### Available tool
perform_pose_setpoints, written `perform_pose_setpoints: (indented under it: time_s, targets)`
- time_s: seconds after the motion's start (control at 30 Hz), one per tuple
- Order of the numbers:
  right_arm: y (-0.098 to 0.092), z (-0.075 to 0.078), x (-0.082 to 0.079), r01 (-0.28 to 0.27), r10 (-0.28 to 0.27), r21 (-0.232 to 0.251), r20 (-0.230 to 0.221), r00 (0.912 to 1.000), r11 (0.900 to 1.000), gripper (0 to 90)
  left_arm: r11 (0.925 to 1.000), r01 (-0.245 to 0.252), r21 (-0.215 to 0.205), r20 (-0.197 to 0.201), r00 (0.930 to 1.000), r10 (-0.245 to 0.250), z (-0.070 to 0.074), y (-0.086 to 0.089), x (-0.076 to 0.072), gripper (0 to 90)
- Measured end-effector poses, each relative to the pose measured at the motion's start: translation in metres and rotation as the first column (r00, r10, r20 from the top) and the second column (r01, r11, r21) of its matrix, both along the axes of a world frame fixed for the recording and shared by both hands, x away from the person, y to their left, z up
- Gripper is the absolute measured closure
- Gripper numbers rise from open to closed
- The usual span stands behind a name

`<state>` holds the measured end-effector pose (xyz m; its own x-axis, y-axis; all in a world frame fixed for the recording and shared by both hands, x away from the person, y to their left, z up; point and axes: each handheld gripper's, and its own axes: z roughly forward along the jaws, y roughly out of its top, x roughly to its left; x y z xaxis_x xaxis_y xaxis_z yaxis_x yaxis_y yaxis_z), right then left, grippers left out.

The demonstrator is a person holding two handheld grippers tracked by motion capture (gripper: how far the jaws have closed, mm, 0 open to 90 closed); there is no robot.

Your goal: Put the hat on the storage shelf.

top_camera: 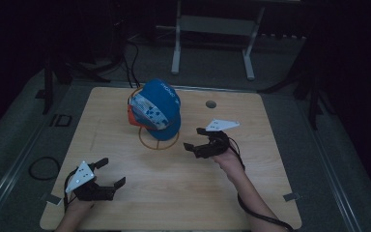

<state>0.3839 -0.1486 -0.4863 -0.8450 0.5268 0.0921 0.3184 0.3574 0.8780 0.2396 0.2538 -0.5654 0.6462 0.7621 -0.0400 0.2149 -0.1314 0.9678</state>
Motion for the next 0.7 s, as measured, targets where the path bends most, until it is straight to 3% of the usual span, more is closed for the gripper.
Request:
perform_pose_setpoints:
  time_s: [0.7]
  targets:
    - [-0.032, -0.048, -0.015, 0.012, -0.012, -0.024, -0.04, 0.9991, 1.0, 14.9, 1.0, -0.004, 0.003, -0.005, 1.0, 0.004, -0.001, 0.001, 0.0, 2.6]
